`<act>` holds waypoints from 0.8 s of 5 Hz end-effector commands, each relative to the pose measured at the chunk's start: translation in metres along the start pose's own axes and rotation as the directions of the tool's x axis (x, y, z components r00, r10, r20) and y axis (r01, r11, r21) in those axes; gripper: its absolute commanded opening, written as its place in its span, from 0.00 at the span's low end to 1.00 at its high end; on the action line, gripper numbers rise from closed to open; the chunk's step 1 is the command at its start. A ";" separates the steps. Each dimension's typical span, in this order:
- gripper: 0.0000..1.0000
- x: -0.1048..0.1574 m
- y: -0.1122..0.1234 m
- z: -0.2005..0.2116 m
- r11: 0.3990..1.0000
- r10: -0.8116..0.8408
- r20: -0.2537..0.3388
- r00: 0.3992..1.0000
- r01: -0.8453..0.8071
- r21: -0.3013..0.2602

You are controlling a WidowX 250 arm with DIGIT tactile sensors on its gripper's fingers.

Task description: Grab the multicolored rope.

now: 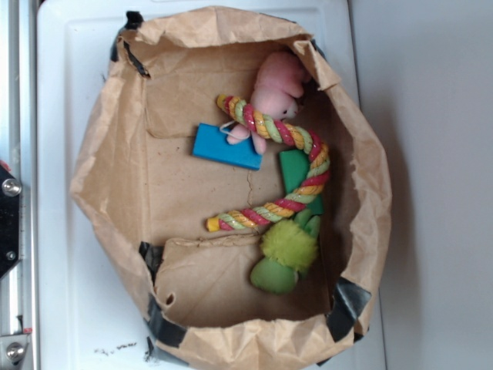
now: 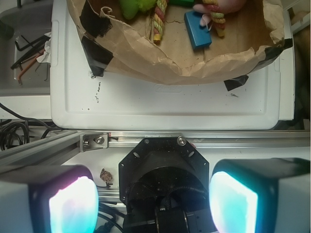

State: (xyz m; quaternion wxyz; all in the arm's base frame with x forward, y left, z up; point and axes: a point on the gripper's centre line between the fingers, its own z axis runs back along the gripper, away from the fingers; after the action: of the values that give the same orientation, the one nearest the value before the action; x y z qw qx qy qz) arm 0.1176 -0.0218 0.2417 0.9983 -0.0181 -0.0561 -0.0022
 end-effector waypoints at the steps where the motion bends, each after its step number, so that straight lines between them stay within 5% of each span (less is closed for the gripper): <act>1: 1.00 0.000 0.000 0.000 1.000 0.000 0.000 1.000 0.000 0.000; 2: 1.00 0.032 -0.011 -0.008 0.998 0.069 -0.006 0.998 -0.069 -0.012; 4: 1.00 0.089 -0.037 -0.028 0.996 0.091 0.108 0.990 -0.092 0.004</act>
State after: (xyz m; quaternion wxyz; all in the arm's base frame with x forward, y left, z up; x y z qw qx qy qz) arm 0.2029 -0.0554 0.2074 0.9957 -0.0088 -0.0766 0.0511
